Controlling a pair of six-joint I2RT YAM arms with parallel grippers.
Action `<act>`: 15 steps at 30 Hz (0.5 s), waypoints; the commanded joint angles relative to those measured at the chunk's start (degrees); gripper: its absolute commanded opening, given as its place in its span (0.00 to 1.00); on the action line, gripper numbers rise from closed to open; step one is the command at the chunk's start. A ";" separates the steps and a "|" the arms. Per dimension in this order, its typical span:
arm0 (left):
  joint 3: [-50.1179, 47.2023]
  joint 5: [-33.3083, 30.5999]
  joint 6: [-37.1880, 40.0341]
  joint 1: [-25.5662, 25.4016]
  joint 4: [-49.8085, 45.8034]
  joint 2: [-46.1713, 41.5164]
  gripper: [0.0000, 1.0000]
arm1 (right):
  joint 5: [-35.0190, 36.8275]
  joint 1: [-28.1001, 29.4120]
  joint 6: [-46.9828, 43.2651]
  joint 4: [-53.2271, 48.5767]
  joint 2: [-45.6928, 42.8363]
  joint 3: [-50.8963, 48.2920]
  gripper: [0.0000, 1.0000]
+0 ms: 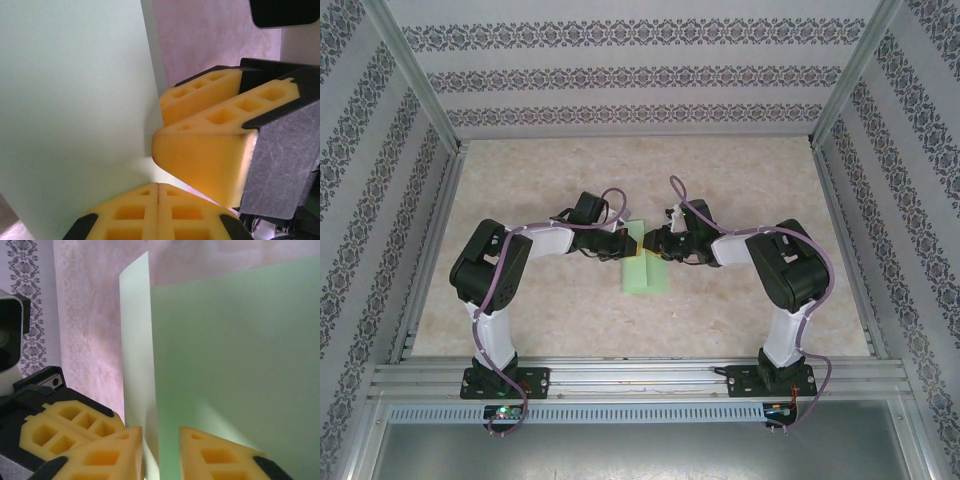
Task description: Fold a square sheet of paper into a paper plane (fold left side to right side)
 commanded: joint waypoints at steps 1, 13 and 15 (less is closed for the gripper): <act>1.07 -0.24 0.81 -1.02 -0.16 -0.39 0.00 | -0.79 0.56 0.76 2.26 0.69 0.62 0.18; -0.62 -10.56 4.50 -1.08 -6.51 -9.92 0.50 | 5.39 -0.24 -1.48 -1.56 -2.68 -1.49 0.00; -0.80 -12.37 5.09 -1.08 -7.95 -10.18 0.55 | 6.61 -0.23 -2.08 -2.66 -3.22 -1.60 0.00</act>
